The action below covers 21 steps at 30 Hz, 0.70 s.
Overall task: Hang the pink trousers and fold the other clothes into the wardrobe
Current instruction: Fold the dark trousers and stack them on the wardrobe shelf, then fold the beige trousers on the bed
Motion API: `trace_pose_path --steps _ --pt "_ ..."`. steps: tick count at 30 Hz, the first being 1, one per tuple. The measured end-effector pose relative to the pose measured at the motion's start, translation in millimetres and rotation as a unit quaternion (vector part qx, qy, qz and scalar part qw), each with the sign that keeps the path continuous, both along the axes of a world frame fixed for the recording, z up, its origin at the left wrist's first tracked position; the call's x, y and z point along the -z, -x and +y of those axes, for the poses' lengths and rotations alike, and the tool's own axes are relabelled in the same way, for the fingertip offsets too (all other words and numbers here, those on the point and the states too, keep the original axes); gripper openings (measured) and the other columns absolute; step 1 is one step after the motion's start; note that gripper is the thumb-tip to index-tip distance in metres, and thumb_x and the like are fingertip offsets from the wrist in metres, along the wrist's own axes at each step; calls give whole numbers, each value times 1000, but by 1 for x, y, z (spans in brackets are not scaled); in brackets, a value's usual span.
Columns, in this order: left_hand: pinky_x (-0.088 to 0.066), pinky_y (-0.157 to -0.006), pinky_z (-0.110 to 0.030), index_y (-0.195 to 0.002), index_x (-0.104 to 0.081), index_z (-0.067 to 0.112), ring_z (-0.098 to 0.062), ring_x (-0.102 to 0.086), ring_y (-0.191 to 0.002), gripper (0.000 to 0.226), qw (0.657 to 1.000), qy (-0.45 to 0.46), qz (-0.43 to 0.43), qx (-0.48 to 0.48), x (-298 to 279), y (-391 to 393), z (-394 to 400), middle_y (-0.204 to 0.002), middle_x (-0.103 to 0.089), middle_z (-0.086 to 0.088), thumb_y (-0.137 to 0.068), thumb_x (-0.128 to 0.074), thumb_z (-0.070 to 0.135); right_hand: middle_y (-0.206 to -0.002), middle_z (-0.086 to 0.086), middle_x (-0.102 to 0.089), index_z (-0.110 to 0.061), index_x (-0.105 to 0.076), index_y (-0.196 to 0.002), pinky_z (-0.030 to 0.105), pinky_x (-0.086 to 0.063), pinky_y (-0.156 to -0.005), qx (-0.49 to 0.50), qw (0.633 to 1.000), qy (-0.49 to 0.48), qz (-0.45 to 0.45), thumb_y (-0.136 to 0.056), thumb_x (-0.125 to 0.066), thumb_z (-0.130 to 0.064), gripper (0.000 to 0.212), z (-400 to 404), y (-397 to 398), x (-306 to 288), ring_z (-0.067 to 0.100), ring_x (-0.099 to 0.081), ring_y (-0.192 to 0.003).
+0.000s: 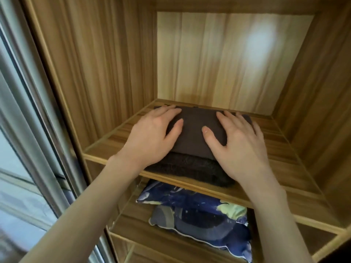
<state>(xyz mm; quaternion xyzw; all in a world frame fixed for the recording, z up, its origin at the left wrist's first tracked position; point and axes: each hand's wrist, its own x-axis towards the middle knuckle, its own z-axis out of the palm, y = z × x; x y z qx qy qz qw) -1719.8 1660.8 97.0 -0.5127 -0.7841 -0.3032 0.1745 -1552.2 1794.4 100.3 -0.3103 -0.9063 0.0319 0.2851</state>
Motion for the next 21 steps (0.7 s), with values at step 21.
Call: trace_pose_path --steps 21 --pt "-45 -111 -44 -145 -57 12 -28 -54 -137 51 846 -2 50 -531 80 -146 -282 -144 -61 -6 -104 -48 41 -158 3 -47 -18 -47 -153 46 -36 -119 -540 838 -28 75 -104 -40 -62 66 -187 61 71 22 -42 -147"
